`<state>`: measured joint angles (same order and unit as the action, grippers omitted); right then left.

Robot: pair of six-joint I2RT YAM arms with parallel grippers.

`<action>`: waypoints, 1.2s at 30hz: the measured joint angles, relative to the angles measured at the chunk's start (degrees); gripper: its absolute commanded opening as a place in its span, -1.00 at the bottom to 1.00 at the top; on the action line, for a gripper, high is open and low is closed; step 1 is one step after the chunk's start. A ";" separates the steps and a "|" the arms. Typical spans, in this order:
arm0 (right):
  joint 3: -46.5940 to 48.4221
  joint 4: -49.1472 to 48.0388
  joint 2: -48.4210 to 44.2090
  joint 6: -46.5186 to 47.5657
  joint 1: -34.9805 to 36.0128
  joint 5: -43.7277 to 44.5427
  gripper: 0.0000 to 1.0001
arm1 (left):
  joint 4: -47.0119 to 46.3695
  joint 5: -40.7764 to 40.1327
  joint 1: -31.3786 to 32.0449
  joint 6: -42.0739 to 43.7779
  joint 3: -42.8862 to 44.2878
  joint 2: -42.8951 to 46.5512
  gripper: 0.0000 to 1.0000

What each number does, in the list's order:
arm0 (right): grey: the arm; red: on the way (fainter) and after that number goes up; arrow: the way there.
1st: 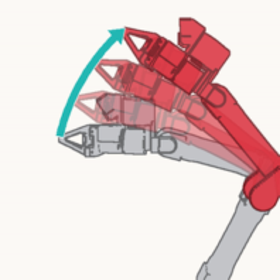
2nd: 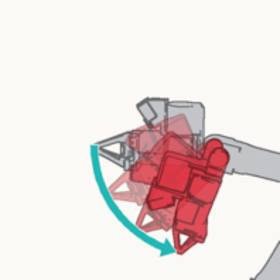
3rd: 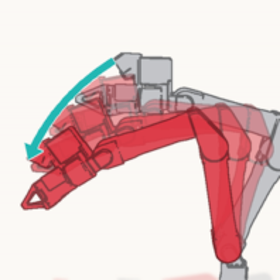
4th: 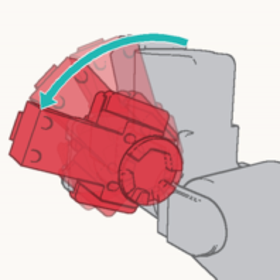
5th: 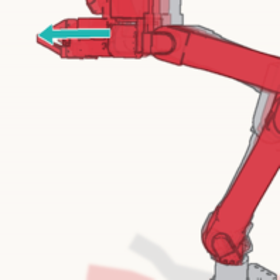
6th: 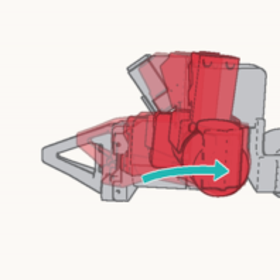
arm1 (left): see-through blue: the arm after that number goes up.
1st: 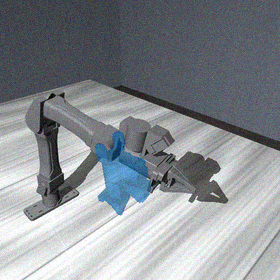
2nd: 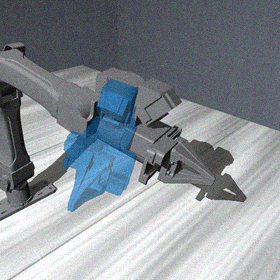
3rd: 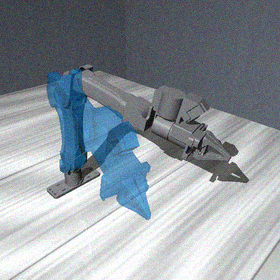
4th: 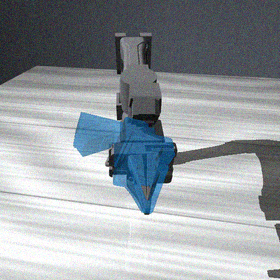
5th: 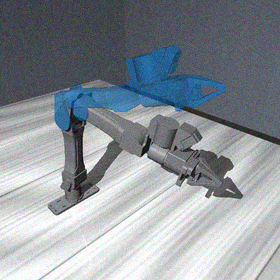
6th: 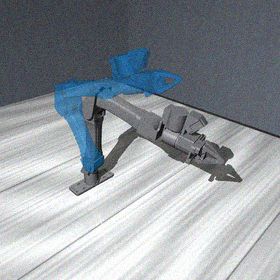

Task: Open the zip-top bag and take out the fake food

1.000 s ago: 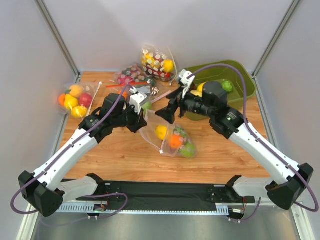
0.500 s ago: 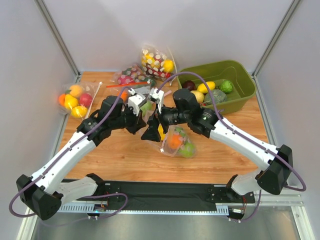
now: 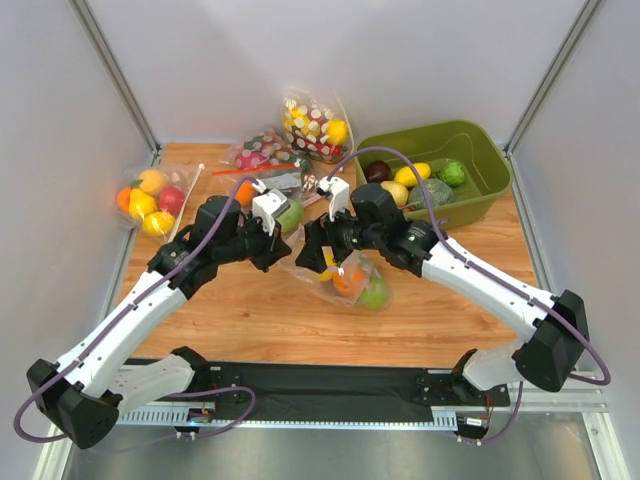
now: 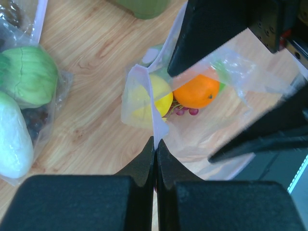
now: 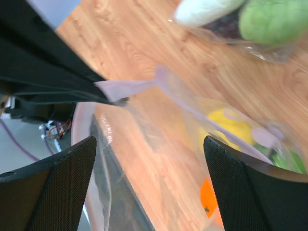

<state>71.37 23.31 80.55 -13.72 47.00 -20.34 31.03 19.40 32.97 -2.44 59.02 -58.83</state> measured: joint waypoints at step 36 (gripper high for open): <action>3.93 15.87 9.88 11.74 5.16 15.26 0.33 | -2.12 7.61 -0.02 -0.07 -1.16 0.22 -1.00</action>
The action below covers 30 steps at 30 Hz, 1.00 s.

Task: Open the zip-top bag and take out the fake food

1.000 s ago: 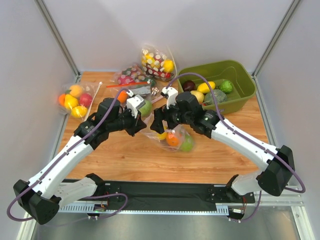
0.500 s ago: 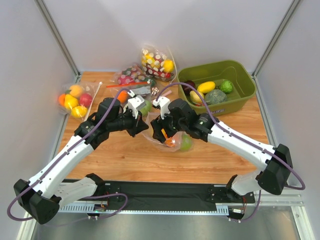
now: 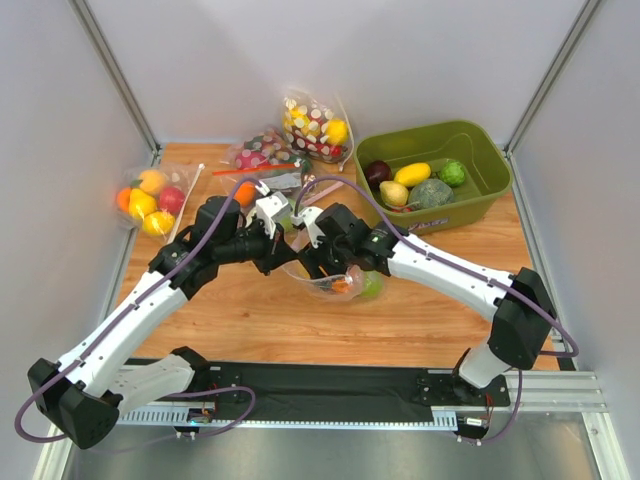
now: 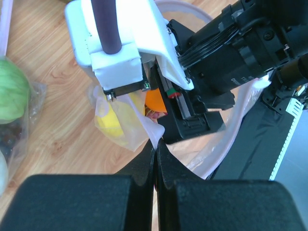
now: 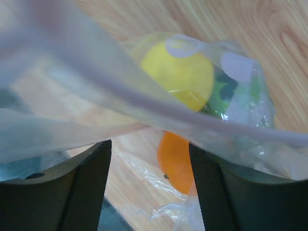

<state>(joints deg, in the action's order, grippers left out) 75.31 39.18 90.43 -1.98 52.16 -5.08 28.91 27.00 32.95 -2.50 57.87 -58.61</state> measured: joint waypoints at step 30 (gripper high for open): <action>-9.29 -2.78 -1.07 -3.04 1.36 16.09 0.71 | -1.22 1.49 0.44 0.02 -1.25 0.37 -1.00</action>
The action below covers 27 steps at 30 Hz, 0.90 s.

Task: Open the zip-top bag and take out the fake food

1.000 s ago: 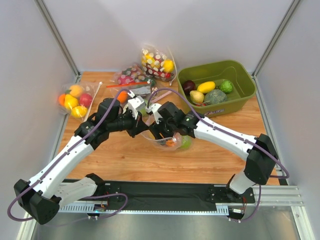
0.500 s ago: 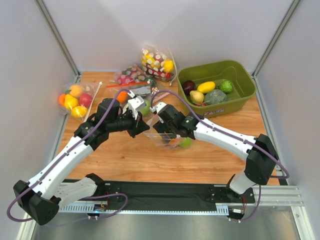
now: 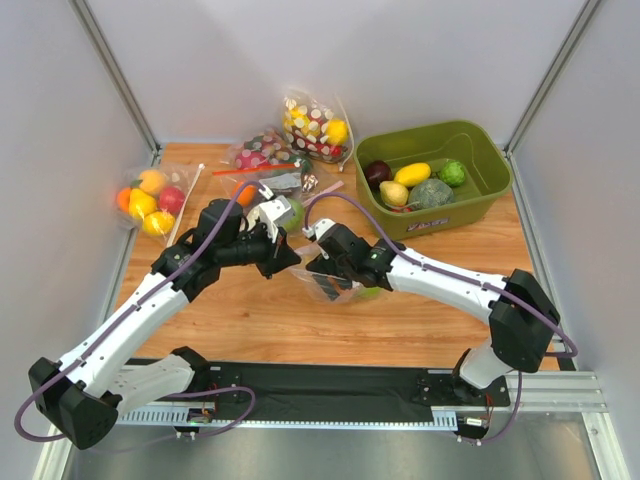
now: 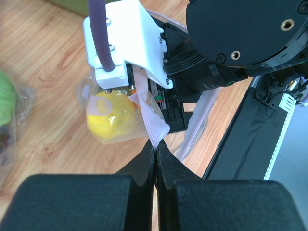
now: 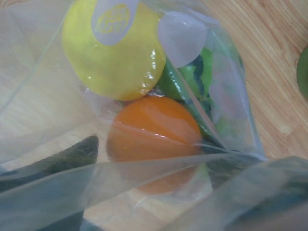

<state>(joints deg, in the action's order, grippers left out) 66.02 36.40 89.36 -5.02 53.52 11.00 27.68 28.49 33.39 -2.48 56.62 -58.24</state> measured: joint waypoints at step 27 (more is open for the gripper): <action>4.70 -3.02 -10.05 0.24 -7.78 -22.73 -0.38 | -2.71 -0.72 0.02 0.02 -0.11 -1.01 -1.00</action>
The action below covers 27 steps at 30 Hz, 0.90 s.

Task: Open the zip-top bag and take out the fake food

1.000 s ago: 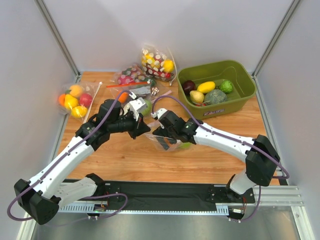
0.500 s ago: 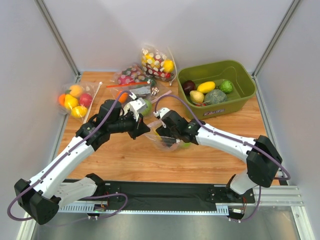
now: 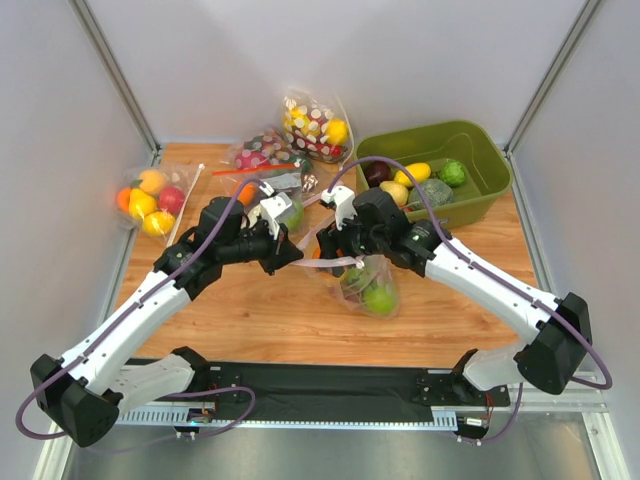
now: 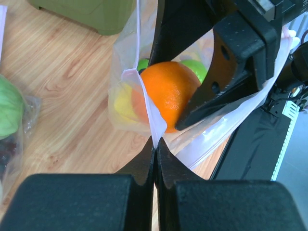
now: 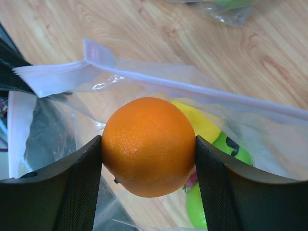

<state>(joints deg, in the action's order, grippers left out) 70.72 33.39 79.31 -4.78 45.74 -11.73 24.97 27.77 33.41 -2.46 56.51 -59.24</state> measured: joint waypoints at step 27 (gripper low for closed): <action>11.45 -0.85 1.95 0.57 -1.53 -16.63 -0.41 | 2.47 -3.74 -0.66 0.55 0.26 -1.25 -1.00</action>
<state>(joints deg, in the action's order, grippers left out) 82.17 32.53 81.25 -4.21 44.21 -28.36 27.44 24.03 32.75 -1.91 56.77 -60.49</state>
